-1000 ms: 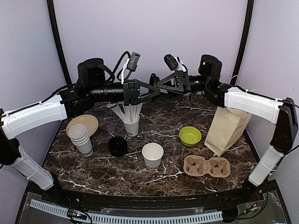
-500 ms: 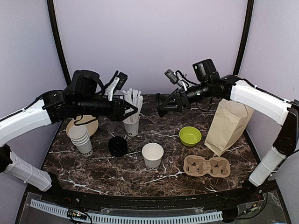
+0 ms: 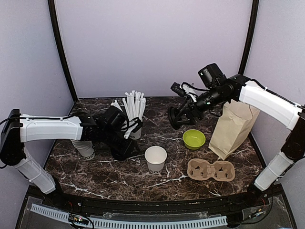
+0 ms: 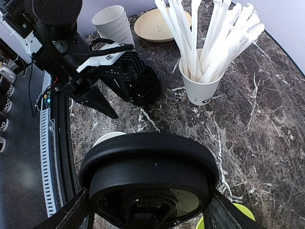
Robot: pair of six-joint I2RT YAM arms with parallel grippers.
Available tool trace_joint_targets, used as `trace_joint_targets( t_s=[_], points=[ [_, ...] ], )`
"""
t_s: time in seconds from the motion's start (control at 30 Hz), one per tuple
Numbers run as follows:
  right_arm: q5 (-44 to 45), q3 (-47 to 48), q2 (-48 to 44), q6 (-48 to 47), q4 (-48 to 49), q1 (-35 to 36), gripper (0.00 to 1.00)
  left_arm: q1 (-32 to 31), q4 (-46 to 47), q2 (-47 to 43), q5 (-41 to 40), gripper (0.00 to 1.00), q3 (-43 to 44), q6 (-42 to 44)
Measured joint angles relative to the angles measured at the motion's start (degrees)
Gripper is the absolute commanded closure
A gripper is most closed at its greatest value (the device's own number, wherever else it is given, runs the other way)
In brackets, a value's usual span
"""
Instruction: Pack the takeout coffee
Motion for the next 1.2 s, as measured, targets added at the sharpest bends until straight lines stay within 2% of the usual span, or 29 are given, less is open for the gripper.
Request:
trace_joint_targets(
  t_s=[0.8, 1.0, 1.2],
  points=[
    [3.23, 2.16, 0.68, -4.33, -5.14, 2.99, 0.23, -4.22, 10.01, 13.88, 5.01, 0.54, 0.94, 2.86],
    [3.80, 2.27, 1.27, -5.11, -5.49, 3.54, 0.23, -4.26, 10.38, 14.32, 4.55, 0.54, 1.05, 2.95],
    [8.11, 4.85, 3.10, -8.41, -8.24, 6.69, 0.23, -4.07, 5.55, 10.95, -0.44, 0.48, 1.05, 2.29]
  ],
)
